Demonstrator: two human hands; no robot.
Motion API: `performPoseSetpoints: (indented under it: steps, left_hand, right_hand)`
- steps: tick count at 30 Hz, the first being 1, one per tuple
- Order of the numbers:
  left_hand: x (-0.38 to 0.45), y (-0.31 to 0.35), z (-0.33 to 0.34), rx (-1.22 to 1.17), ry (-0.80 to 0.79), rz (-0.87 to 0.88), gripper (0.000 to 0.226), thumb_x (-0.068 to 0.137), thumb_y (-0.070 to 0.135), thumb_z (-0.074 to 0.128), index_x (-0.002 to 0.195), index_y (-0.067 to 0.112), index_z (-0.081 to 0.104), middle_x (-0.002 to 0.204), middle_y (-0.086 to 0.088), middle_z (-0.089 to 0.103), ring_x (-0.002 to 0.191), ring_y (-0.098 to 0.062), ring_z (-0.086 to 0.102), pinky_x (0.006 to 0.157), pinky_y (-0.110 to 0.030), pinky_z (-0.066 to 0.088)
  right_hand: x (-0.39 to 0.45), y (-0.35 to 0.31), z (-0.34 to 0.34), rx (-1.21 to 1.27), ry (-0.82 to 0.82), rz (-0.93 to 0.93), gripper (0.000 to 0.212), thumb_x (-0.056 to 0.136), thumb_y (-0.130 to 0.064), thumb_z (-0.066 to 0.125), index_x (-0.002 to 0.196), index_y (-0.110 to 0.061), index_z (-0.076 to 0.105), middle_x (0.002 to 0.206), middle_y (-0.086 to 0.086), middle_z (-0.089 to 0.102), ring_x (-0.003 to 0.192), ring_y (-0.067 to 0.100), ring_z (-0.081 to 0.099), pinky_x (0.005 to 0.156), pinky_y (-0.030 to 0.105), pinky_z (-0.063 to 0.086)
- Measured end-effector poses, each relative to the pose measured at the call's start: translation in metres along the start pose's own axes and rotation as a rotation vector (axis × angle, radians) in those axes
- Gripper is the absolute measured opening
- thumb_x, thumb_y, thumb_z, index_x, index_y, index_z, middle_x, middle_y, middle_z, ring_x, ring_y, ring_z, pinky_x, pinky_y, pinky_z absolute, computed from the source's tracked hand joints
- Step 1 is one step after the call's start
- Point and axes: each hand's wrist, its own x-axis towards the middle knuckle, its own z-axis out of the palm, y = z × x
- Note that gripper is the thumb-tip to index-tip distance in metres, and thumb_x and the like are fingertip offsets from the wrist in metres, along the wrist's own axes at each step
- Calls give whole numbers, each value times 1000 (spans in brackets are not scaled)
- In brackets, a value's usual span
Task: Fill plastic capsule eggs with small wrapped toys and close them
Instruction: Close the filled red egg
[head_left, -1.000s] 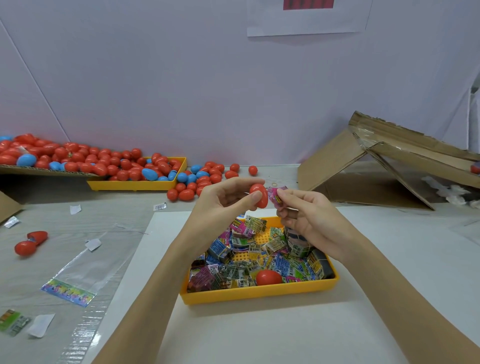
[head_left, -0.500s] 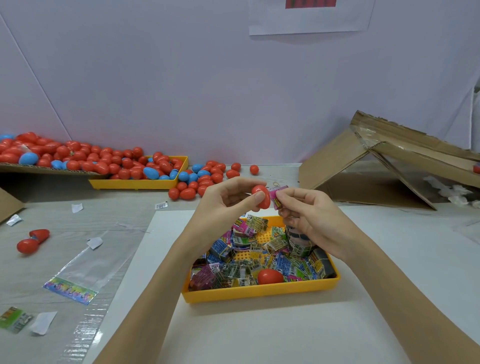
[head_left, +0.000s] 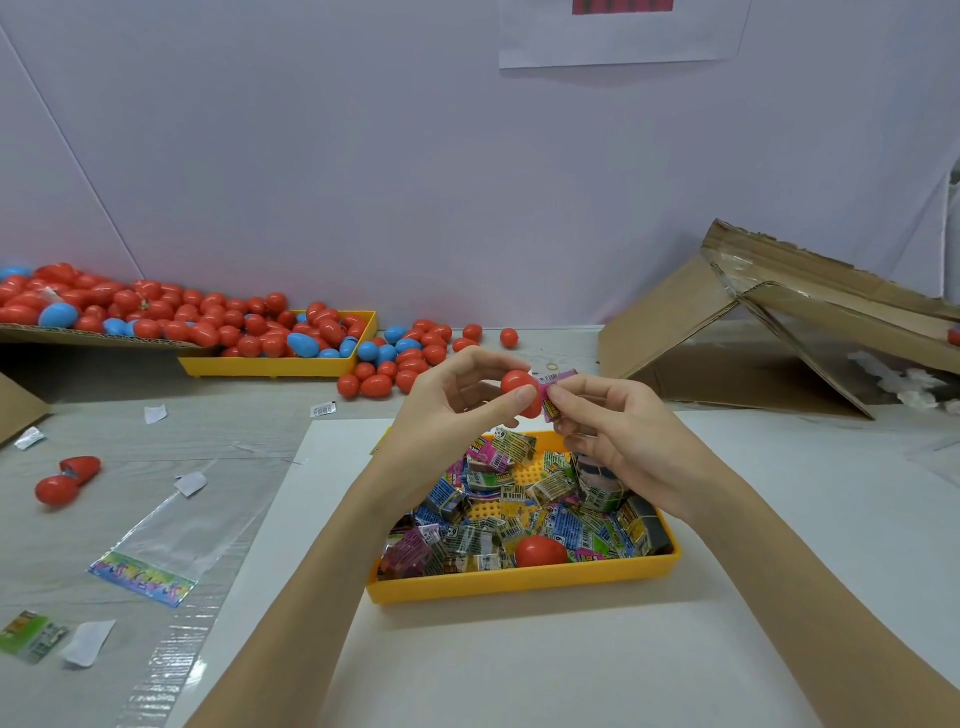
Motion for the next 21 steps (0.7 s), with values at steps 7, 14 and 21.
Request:
performPoseSetpoints:
  steps: [7,14,21]
  left_hand:
    - [0,1,0,-45,5,-4,27,88,28,79,114,22,73,109,0,77,98,-17,75,80,-21,58]
    - [1,-2,2,-47,10,1,26,88,24,80,113,19,72,108,-1,77,100,-19,74,82,-23,59]
    - [1,-3,0,-66,34,0,31,86,27,81,115,18,73,109,-2,76,102,-20,73,86,-25,58]
  right_hand:
    - [1,2,-2,-10,10,-4,23,87,-31,74,99,-14,81,80,0,68,73,9,59,68,21,53]
    - [0,1,-1,-11,3,3,29,85,-33,75,103,-11,80,80,-1,68,75,9,59,76,27,52]
    - [-2,0,2,-24,11,38,35,79,-39,80,105,-16,81,89,3,74,82,15,67,80,30,51]
